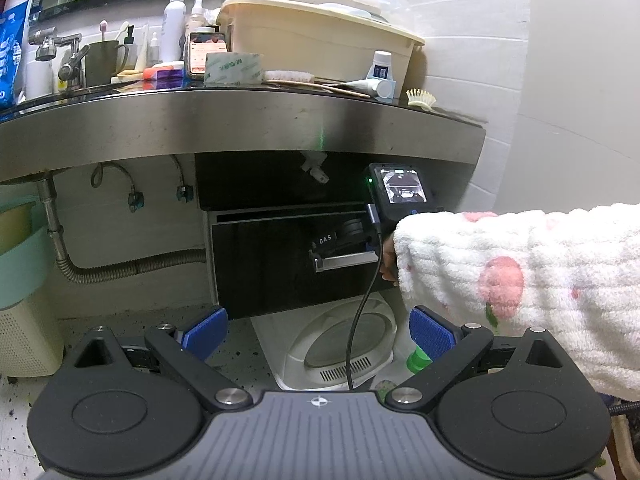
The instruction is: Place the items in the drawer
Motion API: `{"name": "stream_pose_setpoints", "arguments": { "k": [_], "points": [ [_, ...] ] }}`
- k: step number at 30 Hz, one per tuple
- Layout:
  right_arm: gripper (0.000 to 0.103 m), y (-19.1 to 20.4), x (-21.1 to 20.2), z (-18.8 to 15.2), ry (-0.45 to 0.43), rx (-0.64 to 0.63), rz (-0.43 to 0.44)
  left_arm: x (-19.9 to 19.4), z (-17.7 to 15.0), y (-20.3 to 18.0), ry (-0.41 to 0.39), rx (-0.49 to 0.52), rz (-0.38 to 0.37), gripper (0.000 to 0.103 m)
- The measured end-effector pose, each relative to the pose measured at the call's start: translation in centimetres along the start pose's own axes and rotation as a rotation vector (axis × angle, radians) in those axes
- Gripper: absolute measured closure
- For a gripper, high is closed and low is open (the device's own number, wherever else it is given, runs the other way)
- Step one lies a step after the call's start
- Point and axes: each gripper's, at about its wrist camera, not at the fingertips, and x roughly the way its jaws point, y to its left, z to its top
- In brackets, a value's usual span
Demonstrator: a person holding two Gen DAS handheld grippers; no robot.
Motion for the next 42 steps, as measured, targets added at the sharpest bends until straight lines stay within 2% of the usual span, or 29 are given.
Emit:
{"name": "stream_pose_setpoints", "arguments": {
  "k": [26, 31, 42],
  "points": [
    [0.018, 0.1, 0.0, -0.8, -0.047, 0.006, -0.003, 0.0, -0.1, 0.4, 0.023, -0.011, 0.06, 0.005],
    [0.018, 0.0, -0.7, -2.1, -0.071, 0.006, -0.006, -0.1, 0.1, 0.6, 0.014, -0.004, 0.069, 0.005],
    [0.014, 0.3, -2.5, -6.1, -0.192, 0.003, -0.007, 0.1, 0.5, 1.6, 0.014, -0.019, 0.1, 0.005]
  ]
}}
